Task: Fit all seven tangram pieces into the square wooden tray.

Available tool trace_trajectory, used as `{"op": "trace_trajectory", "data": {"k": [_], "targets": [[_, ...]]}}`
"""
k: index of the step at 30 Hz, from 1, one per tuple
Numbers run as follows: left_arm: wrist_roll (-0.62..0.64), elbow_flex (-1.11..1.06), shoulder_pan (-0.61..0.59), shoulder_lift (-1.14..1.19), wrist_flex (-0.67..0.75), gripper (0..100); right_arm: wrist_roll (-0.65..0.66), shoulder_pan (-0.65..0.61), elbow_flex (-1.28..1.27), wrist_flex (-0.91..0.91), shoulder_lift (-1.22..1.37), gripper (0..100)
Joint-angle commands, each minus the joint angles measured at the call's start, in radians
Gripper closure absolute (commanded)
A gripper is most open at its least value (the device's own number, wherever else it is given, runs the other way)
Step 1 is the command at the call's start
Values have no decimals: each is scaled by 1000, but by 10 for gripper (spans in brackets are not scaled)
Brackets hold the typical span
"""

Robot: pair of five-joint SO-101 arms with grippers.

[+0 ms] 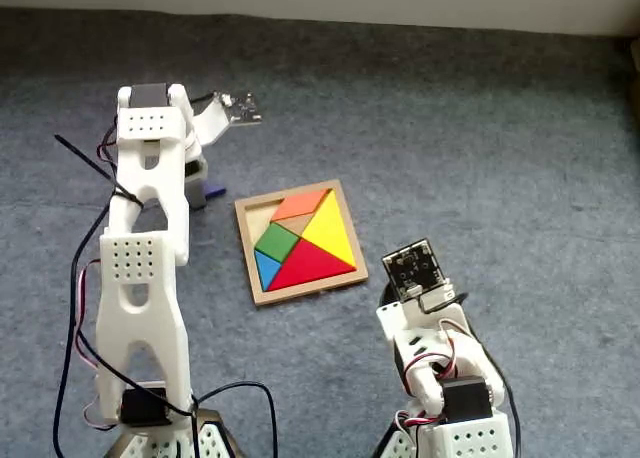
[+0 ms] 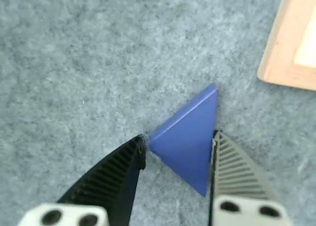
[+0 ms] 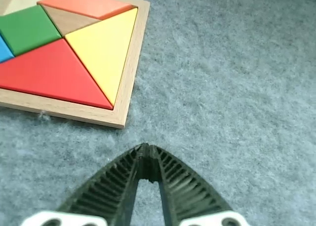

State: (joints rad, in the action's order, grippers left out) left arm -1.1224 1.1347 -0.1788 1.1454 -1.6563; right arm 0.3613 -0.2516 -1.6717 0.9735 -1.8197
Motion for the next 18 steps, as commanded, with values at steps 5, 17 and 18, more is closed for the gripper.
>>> {"op": "trace_trajectory", "data": {"k": [5, 17, 18], "targets": [[-8, 36, -4, -4, -37, 880, 12, -8, -101, 7, -16, 992], [169, 176, 10, -19, -110, 880, 12, -8, -101, 7, -16, 992], [175, 171, 10, -36, -112, 880, 12, -8, -101, 7, -16, 992]]}}
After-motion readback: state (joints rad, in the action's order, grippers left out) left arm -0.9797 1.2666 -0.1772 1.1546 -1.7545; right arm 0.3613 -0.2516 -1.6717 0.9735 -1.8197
